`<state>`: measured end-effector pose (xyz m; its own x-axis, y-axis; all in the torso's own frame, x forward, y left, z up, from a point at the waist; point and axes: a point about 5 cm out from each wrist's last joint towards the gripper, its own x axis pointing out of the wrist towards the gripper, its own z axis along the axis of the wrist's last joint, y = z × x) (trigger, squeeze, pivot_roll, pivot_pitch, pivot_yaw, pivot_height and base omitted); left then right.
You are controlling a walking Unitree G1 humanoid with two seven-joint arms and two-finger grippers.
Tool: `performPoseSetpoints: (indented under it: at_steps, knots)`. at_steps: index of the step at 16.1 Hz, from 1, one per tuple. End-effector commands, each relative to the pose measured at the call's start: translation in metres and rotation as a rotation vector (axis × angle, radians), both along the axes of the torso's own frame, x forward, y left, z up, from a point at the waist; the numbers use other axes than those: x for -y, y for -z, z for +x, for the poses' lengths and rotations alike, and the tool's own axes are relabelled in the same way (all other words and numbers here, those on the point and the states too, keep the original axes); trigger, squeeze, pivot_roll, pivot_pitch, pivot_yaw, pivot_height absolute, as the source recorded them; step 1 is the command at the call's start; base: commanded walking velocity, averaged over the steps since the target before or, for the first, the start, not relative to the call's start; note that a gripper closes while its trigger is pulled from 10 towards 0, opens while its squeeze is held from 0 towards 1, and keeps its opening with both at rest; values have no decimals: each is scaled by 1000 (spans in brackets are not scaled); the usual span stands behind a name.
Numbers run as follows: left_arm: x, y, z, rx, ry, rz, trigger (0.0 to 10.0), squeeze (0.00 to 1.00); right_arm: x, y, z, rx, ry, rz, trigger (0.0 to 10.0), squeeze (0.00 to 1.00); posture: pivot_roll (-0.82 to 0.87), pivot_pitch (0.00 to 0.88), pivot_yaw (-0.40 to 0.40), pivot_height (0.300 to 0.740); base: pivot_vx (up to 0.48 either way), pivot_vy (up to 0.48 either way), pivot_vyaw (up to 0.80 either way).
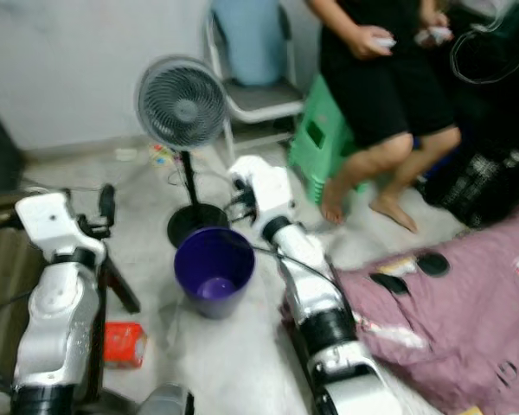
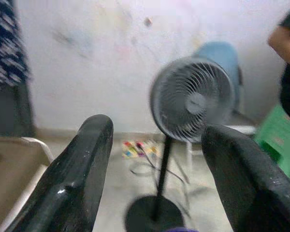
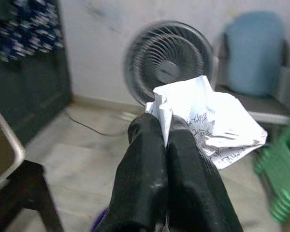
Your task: Clean up the room
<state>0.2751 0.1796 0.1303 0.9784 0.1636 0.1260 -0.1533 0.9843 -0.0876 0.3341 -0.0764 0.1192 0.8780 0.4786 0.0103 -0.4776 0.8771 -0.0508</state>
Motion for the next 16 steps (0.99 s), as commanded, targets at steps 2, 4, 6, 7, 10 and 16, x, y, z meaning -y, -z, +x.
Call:
performPoseSetpoints:
  at_steps: [2,4,6,7,10,16]
  knots:
    - [6,-2,-1,20,30,10,10000,0,6,-4,3,19,16,-7,10000,0,117,0,-52,740,0,0,800]
    - [6,-2,-1,21,35,11,10000,0,6,-4,3,20,15,-7,10000,0,120,0,-54,740,0,0,800]
    - [8,-1,-2,20,49,10,10000,0,7,-3,3,18,18,-4,10000,0,120,0,-54,740,0,0,0]
    - [9,-1,-2,21,53,10,10000,0,7,-3,3,17,19,-3,10000,0,120,0,-54,740,0,0,0]
    - [10,-1,-2,24,58,10,10000,0,6,-4,2,27,12,-14,10000,0,118,0,-51,740,0,0,267]
    - [7,0,-9,32,60,9,10000,0,12,-6,2,56,82,-29,10000,0,122,0,-51,740,0,0,667]
